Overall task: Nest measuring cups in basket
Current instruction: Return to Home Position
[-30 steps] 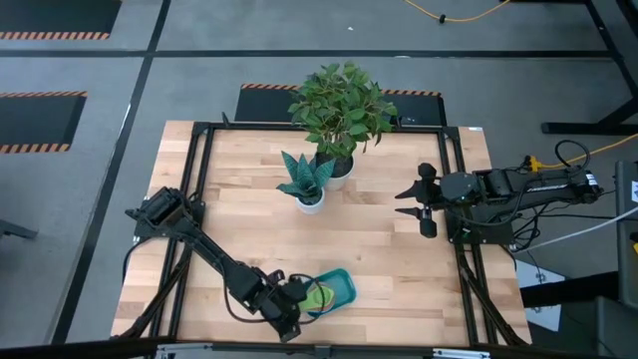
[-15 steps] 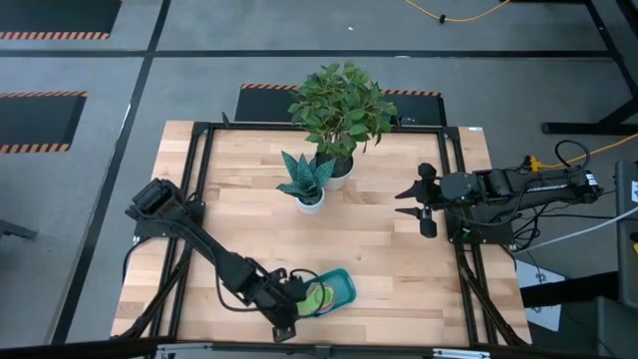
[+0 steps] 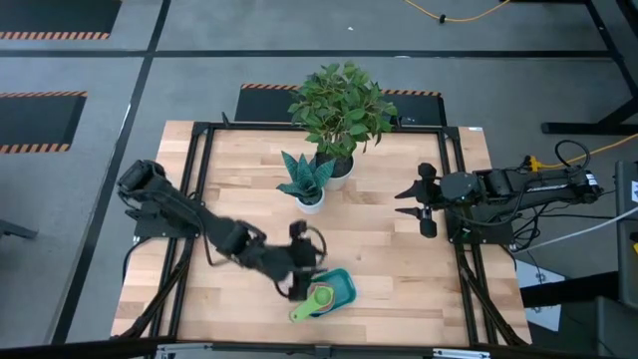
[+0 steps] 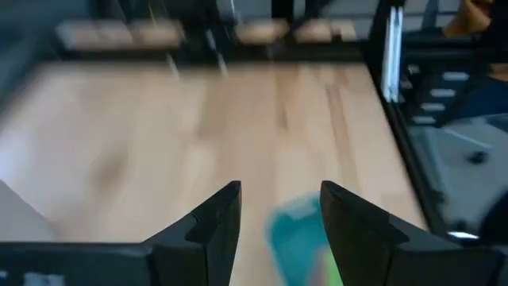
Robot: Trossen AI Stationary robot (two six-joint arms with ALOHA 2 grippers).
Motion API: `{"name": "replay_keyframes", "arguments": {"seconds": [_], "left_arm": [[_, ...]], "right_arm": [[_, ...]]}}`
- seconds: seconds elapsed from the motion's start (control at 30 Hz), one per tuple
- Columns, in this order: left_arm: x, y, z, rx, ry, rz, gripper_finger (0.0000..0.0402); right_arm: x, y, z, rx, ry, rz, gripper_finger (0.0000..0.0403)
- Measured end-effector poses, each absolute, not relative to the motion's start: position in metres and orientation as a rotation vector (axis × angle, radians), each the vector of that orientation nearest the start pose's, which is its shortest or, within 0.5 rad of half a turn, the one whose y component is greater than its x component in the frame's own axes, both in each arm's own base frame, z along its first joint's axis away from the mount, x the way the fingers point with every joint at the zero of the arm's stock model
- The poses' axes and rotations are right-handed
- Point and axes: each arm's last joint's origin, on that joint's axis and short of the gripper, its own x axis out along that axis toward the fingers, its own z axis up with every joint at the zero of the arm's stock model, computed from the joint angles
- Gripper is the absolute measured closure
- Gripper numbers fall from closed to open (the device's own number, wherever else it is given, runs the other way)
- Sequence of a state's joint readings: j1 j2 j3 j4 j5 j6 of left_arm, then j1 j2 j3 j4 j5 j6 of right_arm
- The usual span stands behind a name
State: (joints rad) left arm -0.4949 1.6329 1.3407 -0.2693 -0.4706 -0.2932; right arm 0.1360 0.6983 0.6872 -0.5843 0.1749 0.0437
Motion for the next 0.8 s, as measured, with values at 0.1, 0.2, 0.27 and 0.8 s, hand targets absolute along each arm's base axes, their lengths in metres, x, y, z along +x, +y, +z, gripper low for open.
{"name": "replay_keyframes", "arguments": {"seconds": [0.1, 0.2, 0.27, 0.8], "left_arm": [[0.325, -0.144, 0.331, 0.099, 0.395, 0.047, 0.0235], [0.312, -0.123, 0.359, 0.204, 0.321, 0.057, 0.0235], [0.303, -0.109, 0.373, 0.264, 0.295, 0.063, 0.0235], [0.206, -0.04, 0.379, 0.3, 0.303, 0.08, 0.0235]], "right_arm": [[0.142, 0.014, 0.277, -0.049, 0.587, -0.051, 0.0234], [0.142, 0.014, 0.276, -0.05, 0.588, -0.051, 0.0234], [0.142, 0.014, 0.276, -0.05, 0.589, -0.051, 0.0234], [0.142, 0.014, 0.276, -0.05, 0.597, -0.049, 0.0234]]}}
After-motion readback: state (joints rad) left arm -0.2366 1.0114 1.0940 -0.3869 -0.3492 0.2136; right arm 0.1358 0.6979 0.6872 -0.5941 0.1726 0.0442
